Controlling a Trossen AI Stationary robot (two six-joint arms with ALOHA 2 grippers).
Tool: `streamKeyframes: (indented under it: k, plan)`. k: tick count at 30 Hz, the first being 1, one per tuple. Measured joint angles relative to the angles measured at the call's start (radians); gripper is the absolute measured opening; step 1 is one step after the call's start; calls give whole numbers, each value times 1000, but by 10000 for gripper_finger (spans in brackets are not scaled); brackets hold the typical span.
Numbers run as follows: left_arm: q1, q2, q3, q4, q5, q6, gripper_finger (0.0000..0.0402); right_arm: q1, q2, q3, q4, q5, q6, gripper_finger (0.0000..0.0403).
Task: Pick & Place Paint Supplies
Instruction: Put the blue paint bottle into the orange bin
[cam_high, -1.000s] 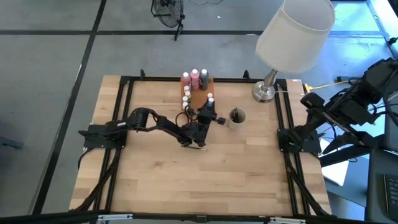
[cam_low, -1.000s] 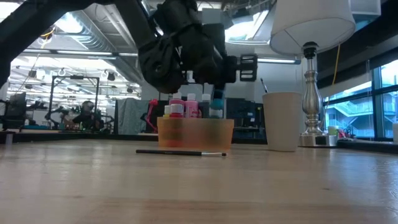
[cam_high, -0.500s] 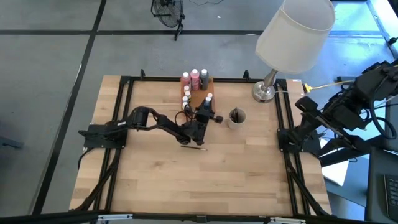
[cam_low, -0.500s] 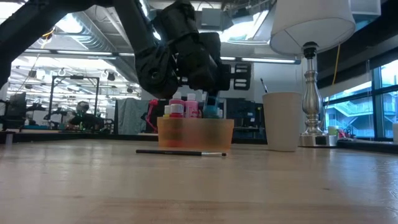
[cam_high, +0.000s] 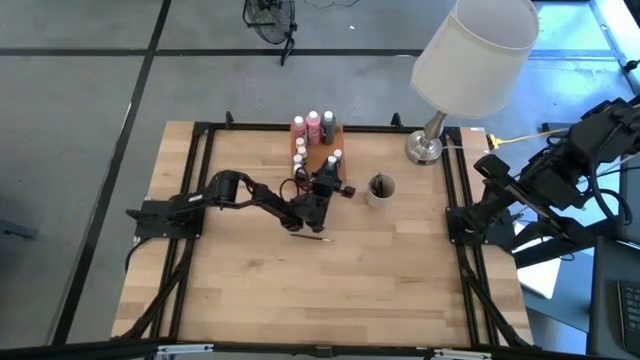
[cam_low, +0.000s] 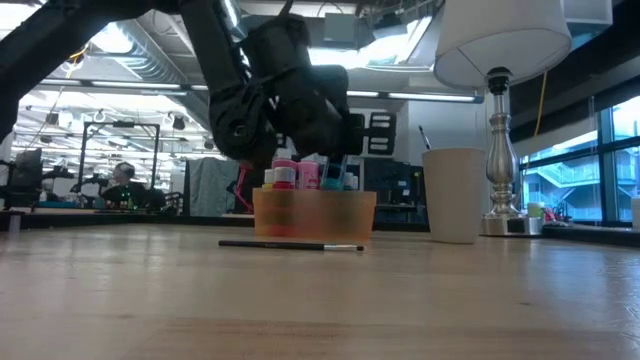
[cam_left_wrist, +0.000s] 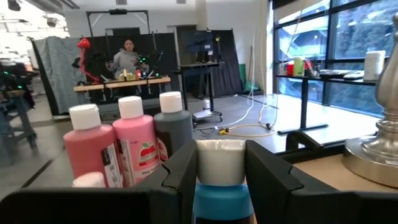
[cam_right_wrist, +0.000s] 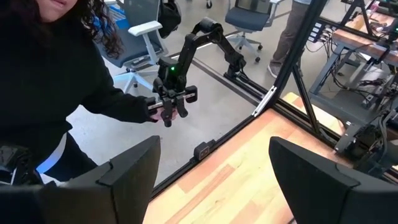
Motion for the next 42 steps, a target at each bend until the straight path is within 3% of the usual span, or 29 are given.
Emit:
streamKeyframes:
  k: [42]
  plan:
    - [4,51,-63,-6,163,-121,108,0,35,0,-37,28,-29,305]
